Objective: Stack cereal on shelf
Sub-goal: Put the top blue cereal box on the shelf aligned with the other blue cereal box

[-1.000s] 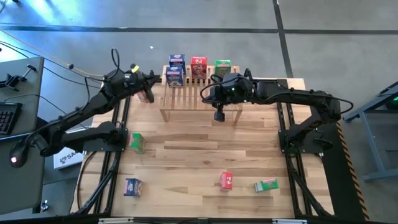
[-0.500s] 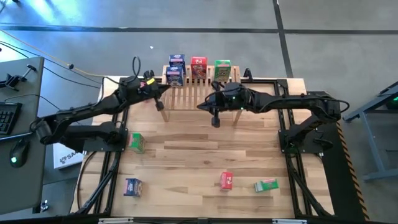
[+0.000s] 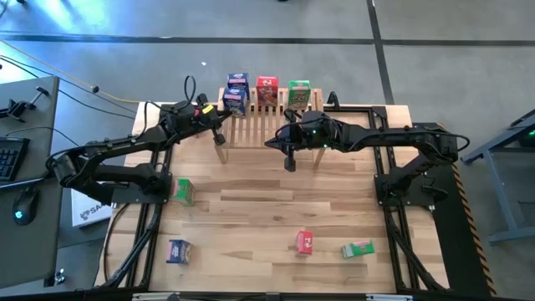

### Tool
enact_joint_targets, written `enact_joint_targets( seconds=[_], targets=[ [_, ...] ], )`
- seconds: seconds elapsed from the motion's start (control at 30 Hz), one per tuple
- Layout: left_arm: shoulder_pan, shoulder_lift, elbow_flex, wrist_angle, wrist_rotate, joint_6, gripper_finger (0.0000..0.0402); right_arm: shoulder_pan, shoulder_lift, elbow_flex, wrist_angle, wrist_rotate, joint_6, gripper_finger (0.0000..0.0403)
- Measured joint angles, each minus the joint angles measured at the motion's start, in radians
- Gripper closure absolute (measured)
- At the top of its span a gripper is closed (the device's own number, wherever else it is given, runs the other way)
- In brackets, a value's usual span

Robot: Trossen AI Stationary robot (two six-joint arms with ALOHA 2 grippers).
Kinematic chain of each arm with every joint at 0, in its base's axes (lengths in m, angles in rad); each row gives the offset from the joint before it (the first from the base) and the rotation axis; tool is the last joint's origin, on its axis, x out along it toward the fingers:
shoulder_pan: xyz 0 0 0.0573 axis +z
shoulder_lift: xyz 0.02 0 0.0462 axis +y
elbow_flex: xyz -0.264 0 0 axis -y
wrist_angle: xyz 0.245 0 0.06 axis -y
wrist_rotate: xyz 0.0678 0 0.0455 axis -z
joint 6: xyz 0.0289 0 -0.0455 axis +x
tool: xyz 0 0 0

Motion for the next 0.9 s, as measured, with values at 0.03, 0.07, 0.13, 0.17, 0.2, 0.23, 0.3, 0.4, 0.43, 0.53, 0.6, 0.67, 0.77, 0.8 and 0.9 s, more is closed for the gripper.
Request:
enact_joint_targets(
  seconds=[0.03, 0.07, 0.13, 0.17, 0.2, 0.23, 0.3, 0.4, 0.43, 0.53, 0.6, 0.67, 0.77, 0.8, 0.9],
  targets=[
    [0.006, 0.000, 0.000, 0.000, -0.005, 0.002, 0.0394, 0.000, 0.000, 0.000, 0.000, 0.000, 0.000, 0.0403],
    [0.010, -0.001, 0.000, 0.000, -0.006, 0.001, 0.0394, 0.000, 0.000, 0.000, 0.000, 0.000, 0.002, 0.0403],
    [0.021, -0.002, 0.000, 0.004, -0.007, 0.001, 0.0394, 0.000, 0.000, 0.000, 0.000, 0.000, 0.011, 0.0403],
    [0.022, -0.002, 0.000, 0.003, -0.007, 0.001, 0.0394, 0.000, 0.000, 0.000, 0.000, 0.000, 0.015, 0.0403],
    [0.024, -0.002, 0.000, 0.003, -0.006, 0.000, 0.0394, 0.000, 0.000, 0.000, 0.000, 0.001, 0.016, 0.0403],
    [0.024, -0.002, 0.000, 0.003, -0.004, -0.004, 0.0394, 0.000, 0.000, 0.000, 0.000, 0.001, 0.016, 0.0403],
    [0.018, -0.002, 0.000, 0.003, 0.016, -0.015, 0.0394, 0.000, 0.000, 0.000, 0.000, 0.001, 0.016, 0.0403],
    [0.003, -0.001, 0.000, 0.003, 0.028, -0.023, 0.0394, 0.000, 0.000, 0.000, 0.000, 0.001, 0.015, 0.0403],
    [-0.001, 0.001, 0.000, 0.005, 0.029, -0.025, 0.0394, 0.000, 0.000, 0.000, 0.000, 0.001, 0.015, 0.0403],
    [-0.013, 0.020, 0.000, 0.035, 0.019, -0.033, 0.0394, 0.000, 0.000, 0.000, 0.001, 0.001, 0.015, 0.0403],
    [-0.016, 0.035, 0.000, 0.075, 0.016, -0.036, 0.0394, 0.000, 0.000, 0.000, 0.002, 0.001, 0.014, 0.0403],
    [-0.015, 0.056, 0.000, 0.106, 0.015, -0.042, 0.0394, 0.000, 0.000, 0.000, 0.003, 0.001, 0.015, 0.0403],
    [-0.015, 0.083, 0.004, 0.127, 0.013, -0.043, 0.0394, 0.000, 0.000, 0.000, 0.004, 0.001, 0.015, 0.0403],
    [-0.015, 0.092, 0.010, 0.135, 0.010, -0.043, 0.0394, 0.000, 0.000, 0.000, 0.004, 0.001, 0.015, 0.0403],
    [-0.015, 0.114, 0.017, 0.166, 0.009, -0.042, 0.0394, 0.000, 0.000, 0.000, 0.004, 0.001, 0.015, 0.0403]
  ],
)
